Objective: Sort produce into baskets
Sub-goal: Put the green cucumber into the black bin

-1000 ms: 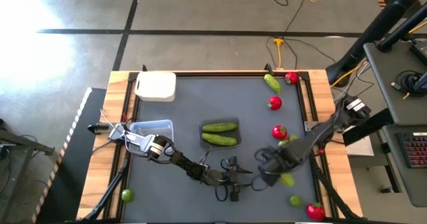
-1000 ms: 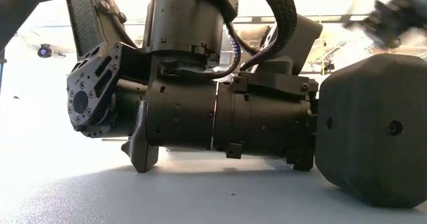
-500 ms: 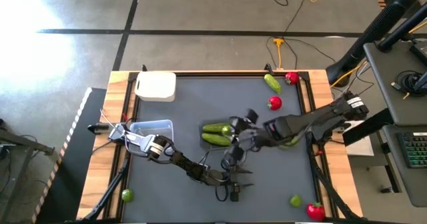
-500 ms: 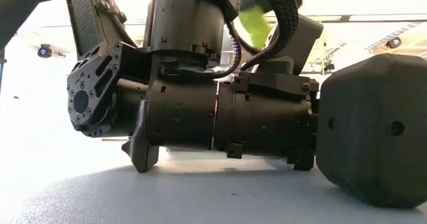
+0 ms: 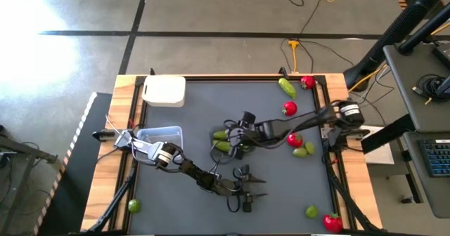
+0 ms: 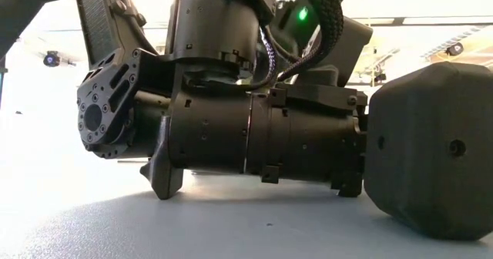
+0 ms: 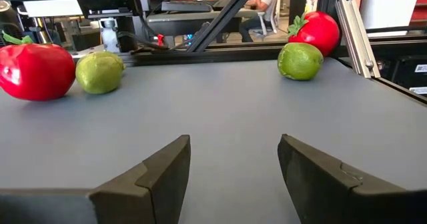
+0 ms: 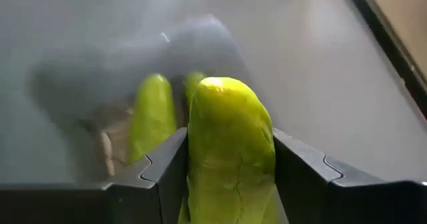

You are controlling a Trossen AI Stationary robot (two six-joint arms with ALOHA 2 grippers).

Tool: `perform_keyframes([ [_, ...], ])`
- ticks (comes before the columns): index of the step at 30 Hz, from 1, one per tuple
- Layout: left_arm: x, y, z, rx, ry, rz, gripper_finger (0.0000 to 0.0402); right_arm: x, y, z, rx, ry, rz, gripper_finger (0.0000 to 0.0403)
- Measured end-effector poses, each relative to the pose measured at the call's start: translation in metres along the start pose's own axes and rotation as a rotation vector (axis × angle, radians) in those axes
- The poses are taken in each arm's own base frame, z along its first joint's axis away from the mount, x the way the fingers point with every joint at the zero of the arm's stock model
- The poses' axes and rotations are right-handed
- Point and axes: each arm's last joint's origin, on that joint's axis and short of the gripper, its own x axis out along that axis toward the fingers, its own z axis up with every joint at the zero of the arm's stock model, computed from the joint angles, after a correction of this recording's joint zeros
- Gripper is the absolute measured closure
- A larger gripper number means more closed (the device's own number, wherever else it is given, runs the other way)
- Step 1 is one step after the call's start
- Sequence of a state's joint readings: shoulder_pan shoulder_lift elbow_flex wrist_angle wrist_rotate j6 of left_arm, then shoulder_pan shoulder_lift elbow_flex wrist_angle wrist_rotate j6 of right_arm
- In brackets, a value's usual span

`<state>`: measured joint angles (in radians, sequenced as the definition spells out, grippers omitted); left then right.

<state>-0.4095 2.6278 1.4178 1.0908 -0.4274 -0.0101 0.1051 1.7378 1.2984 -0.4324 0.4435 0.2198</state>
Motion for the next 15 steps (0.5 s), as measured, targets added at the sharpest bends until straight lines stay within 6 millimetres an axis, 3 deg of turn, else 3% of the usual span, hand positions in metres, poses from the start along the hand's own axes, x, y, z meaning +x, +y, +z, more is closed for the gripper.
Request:
perform_keyframes([
  [9,0.000,0.000,0.000,0.000,0.000,0.000,0.0192,0.018,-0.003,-0.006,0.008,0.052,-0.016,0.0171],
  [15,0.001,0.002,0.000,0.003,-0.005,0.003,0.0192,0.015,-0.006,-0.004,0.229,0.065,0.039,0.0116],
])
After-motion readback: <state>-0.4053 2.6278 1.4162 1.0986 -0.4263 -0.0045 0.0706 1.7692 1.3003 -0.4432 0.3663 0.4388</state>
